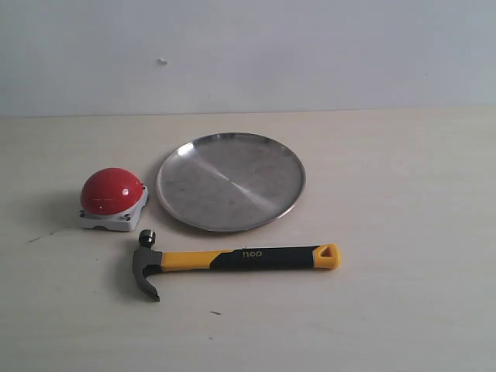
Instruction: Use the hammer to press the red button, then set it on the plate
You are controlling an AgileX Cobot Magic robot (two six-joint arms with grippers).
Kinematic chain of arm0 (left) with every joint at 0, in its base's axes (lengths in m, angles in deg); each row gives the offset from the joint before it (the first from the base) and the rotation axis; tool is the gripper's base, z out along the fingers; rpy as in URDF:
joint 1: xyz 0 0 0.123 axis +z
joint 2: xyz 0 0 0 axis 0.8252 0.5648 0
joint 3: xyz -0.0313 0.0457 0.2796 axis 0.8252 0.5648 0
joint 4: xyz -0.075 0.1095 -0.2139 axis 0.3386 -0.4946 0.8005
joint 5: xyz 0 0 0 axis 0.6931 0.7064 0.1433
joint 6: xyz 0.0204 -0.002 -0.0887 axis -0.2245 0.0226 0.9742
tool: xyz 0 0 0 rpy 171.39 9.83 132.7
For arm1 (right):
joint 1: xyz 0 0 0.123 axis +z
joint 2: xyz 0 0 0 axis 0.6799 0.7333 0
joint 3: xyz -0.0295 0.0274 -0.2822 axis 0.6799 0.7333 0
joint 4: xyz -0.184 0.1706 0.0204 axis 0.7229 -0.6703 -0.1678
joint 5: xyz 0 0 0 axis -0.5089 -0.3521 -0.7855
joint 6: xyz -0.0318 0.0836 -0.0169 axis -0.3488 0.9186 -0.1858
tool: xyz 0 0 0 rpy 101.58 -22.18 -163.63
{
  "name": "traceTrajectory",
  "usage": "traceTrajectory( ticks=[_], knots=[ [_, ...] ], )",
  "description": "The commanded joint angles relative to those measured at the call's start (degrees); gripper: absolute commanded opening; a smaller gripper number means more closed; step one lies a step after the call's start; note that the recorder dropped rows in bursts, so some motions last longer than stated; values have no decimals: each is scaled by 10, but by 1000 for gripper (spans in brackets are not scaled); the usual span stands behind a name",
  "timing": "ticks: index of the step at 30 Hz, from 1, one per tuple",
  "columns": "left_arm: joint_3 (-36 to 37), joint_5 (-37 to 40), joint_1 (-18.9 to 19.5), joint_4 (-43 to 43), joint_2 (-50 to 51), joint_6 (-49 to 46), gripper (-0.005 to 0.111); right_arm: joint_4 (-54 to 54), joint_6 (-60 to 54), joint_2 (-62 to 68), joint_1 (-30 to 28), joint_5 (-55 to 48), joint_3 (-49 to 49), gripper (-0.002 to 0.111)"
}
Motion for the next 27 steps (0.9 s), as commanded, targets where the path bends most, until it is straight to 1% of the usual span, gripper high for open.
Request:
traceTrajectory(
  ticks=[1, 2, 4, 8, 9, 10, 13, 16, 24, 27],
  knots=[
    [0, -4, 1, -2, -4, -2, 0, -4, 77, 37, -4, 91, -57, 0],
    [0, -4, 1, -2, -4, -2, 0, -2, 59, 71, -4, 51, -97, 0],
    [0, -4, 1, -2, -4, -2, 0, 54, 23, 158, -4, -43, -173, 0],
    [0, -4, 1, -2, -4, -2, 0, 247, 28, 303, -4, -219, -296, 0],
    [0, -4, 1, -2, -4, -2, 0, 288, 36, 351, -4, -282, -330, 0],
    [0, -4, 1, -2, -4, -2, 0, 298, 36, 390, -4, -331, -356, 0],
    [0, -4, 1, -2, -4, -2, 0, 298, 23, 446, -4, -355, -382, 0],
    [0, -4, 1, -2, -4, -2, 0, 298, 15, 468, -4, -354, -385, 0],
    [0, -4, 1, -2, -4, -2, 0, 299, -15, 474, -4, -367, -385, 0],
    [0, -4, 1, -2, -4, -2, 0, 299, -46, 474, 15, -370, -385, 0]
  ],
)
